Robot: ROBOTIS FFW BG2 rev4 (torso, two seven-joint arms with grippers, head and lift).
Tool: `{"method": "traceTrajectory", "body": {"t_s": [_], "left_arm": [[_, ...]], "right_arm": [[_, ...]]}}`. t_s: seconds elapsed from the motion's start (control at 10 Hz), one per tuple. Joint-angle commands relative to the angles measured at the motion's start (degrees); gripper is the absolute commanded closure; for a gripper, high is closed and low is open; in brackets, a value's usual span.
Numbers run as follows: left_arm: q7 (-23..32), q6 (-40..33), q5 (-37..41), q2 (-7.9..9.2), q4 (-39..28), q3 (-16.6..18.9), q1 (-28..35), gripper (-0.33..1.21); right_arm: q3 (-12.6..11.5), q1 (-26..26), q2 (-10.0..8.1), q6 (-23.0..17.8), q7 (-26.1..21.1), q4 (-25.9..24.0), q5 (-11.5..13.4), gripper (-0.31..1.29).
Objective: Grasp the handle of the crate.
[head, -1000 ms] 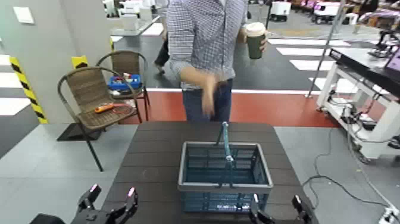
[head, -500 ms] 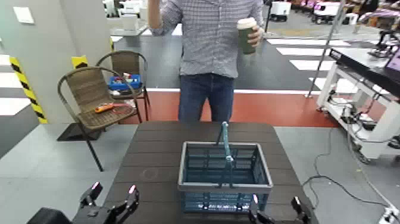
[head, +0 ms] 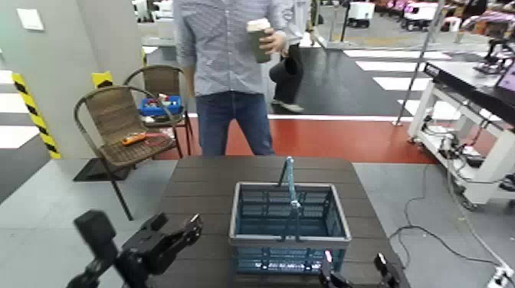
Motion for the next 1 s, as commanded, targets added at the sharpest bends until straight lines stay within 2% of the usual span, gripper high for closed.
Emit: {"method": "traceTrajectory", "body": {"t_s": [0.1,0.3,0.4,0.6,1.0], "left_arm": [[-1.2,11.3,8.0,2.98,4.1,-2.4,-8.1,0.13],[-2.9,15.6,13.2,5.09,8.9,-5.5,-13.7,0.13],[-3.2,16.5,14.6,5.53,11.0,-7.0,-16.0,0.13],[-4.4,18.0,16.5,5.79,15.2,-10.5,-20.8,0.13],[-5.1,18.8,21.9,4.65,23.8,-17.4,-29.2,0.13]], "right_arm": [[0.2,-0.2,0.0,0.2,0.0,0.2,-0.2,0.15],[0.3,-0.3,0.09,0.4,0.0,0.3,-0.2,0.15],[0.3,-0.3,0.09,0.4,0.0,0.4,-0.2,0.15],[0.5,-0.5,0.18,0.4,0.0,0.5,-0.3,0.15],[0.9,-0.9,0.0,0.4,0.0,0.7,-0.7,0.15]]}}
